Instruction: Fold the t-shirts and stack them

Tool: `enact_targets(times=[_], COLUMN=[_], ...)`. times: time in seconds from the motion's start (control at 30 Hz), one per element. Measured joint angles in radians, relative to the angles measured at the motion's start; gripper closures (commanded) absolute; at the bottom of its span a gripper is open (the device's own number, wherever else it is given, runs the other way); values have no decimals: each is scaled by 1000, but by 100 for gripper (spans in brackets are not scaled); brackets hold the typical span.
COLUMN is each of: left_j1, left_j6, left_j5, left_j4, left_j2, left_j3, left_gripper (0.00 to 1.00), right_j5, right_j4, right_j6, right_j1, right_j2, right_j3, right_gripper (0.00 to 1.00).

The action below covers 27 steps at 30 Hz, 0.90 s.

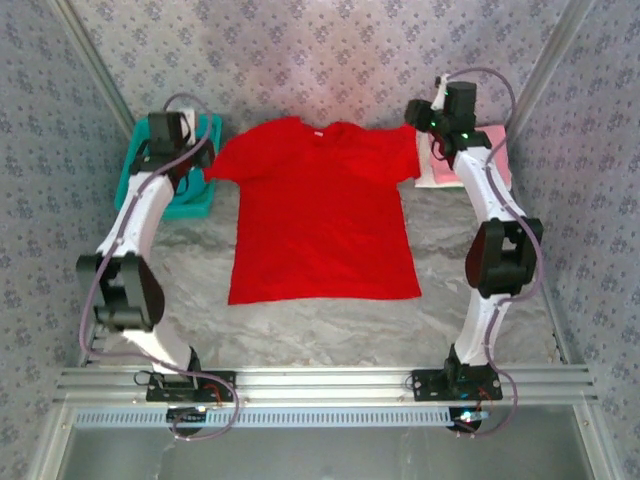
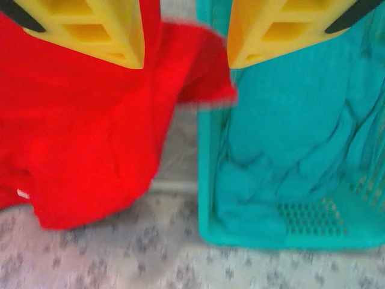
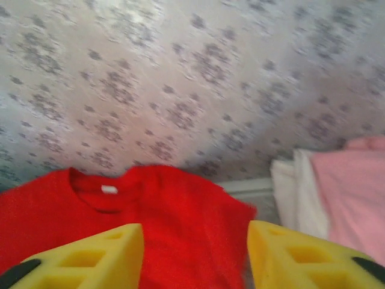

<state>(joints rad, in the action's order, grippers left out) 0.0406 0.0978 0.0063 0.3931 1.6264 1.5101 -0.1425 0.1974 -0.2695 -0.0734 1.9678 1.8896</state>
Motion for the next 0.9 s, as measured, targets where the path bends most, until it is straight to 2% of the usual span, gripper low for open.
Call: enact_targets(times=[0.03, 0.17, 0.2, 0.3, 0.4, 0.43, 0.57, 0.7, 0.9], left_j1=[3, 74, 98, 180, 236, 245, 256, 269, 314], left_j6=[10, 60, 70, 93, 116, 126, 151, 178, 240], left_j5=[-4, -36, -42, -45, -29, -22, 6, 34, 77], left_j4=[-7, -17, -23, -46, -48, -50, -61, -64, -150], left_j2=[-65, -261, -288, -322, -250, -205, -43, 43, 48], left_j3=[-68, -219, -242, -324, -370, -379, -437, -481, -587], left_gripper=[47, 45, 45, 48, 61, 62, 66, 67, 67], right_j5=[-2, 10, 20, 66, 91, 97, 104, 111, 133], right_j4=[15, 55, 51, 24, -3, -11, -47, -16, 6], right_j6=[1, 5, 5, -6, -38, -50, -98, -154, -235], right_j1=[-13, -51, -60, -94, -159, -190, -313, -382, -396], right_j2=[14, -13, -38, -209, -400, -444, -524, -496, -428], right_j3=[35, 60, 27, -220, -497, -572, -828, -952, -990], right_gripper=[21, 21, 22, 28, 39, 44, 53, 58, 59])
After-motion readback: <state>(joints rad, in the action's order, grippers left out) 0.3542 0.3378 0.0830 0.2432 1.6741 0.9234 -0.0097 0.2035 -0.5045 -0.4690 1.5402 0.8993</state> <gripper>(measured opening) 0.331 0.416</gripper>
